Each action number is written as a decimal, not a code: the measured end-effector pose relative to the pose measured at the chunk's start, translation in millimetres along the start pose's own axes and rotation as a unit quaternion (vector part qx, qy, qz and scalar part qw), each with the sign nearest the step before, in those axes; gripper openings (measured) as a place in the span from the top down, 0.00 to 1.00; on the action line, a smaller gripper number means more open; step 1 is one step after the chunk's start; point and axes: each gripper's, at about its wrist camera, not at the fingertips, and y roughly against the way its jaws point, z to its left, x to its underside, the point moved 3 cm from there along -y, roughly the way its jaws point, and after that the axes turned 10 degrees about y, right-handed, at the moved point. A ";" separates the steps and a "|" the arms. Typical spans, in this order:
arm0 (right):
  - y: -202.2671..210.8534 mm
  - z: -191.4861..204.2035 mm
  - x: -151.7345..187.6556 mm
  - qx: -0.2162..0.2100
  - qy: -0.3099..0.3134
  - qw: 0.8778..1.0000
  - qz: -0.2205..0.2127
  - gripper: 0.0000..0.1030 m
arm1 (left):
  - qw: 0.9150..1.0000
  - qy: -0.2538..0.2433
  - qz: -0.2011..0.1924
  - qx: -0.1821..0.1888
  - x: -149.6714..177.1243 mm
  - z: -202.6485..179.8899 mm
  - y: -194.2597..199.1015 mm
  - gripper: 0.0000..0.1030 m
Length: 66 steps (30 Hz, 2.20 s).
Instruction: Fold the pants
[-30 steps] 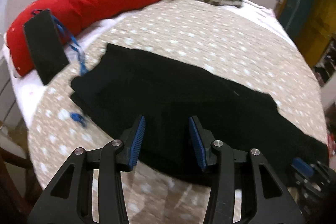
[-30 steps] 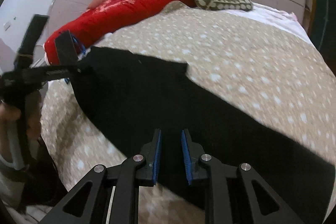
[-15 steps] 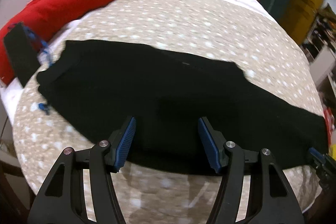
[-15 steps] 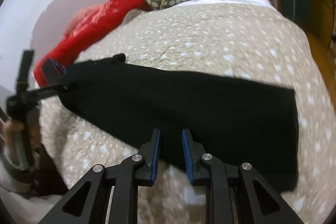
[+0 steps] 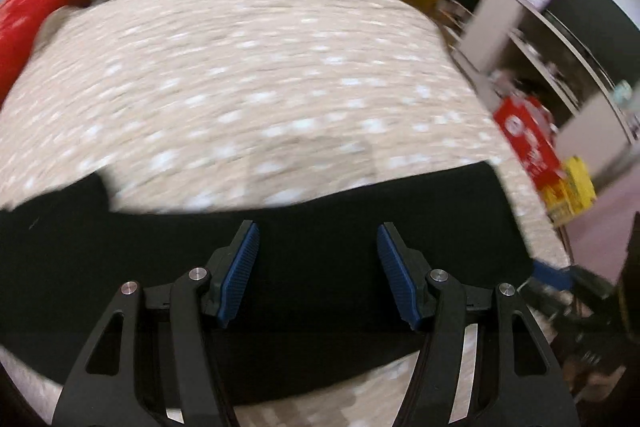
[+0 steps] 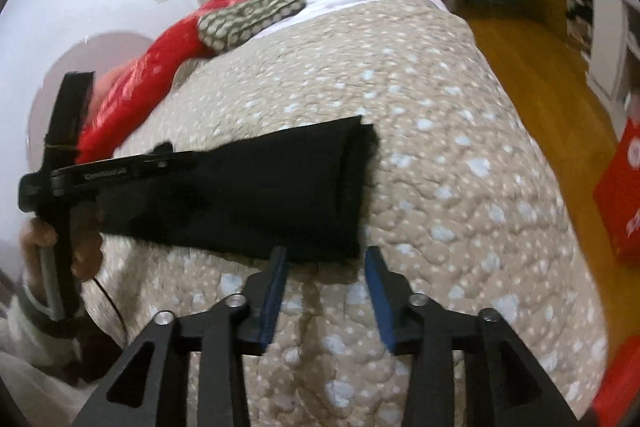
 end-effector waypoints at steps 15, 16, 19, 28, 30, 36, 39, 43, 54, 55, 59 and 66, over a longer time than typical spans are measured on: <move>-19.3 -7.3 -1.4 -0.064 -0.052 0.996 -0.043 0.48 | 0.989 -0.124 0.066 0.043 -23.2 -110.2 -66.2 0.41; -21.0 -6.8 -2.2 -0.065 -0.051 0.995 -0.046 0.48 | 0.989 -0.125 0.070 0.044 -24.3 -112.8 -71.3 0.40; -26.0 -6.2 -5.0 -0.068 -0.051 0.995 -0.051 0.47 | 0.987 -0.132 0.082 0.042 -25.6 -115.9 -81.9 0.40; -35.8 -10.6 -10.9 -0.064 -0.080 0.992 -0.079 0.74 | 0.984 -0.163 0.065 0.040 -21.2 -124.5 -86.0 0.54; -37.3 -11.3 -14.3 -0.068 -0.089 0.991 -0.076 0.85 | 0.984 -0.155 0.067 0.059 -23.2 -120.5 -81.4 0.68; -17.3 19.6 -45.6 -0.071 -0.034 0.993 -0.088 0.86 | 0.985 -0.122 0.046 0.113 -42.3 -95.9 -29.3 0.76; -7.8 45.6 -67.9 -0.090 0.000 0.991 -0.100 0.86 | 0.988 -0.116 0.005 0.105 -54.2 -71.7 11.7 0.76; -7.1 95.8 -97.3 -0.124 0.060 0.985 -0.107 0.87 | 0.994 -0.075 -0.030 0.078 -64.2 -18.7 49.0 0.76; -119.7 222.7 -101.4 -0.211 0.129 0.969 -0.015 0.86 | 0.996 0.075 -0.031 -0.043 -32.7 152.0 61.8 0.76; -140.5 230.9 -95.2 -0.218 0.132 0.967 0.014 0.85 | 0.994 0.093 -0.027 -0.053 -27.6 165.8 59.3 0.76; -152.0 249.6 -89.0 -0.240 0.157 0.957 0.041 0.55 | 0.988 0.129 -0.029 -0.073 -13.9 191.9 62.3 0.76; -74.2 186.4 -113.0 -0.175 0.150 0.973 -0.032 0.61 | 0.986 0.134 -0.063 -0.072 0.7 179.6 88.2 0.76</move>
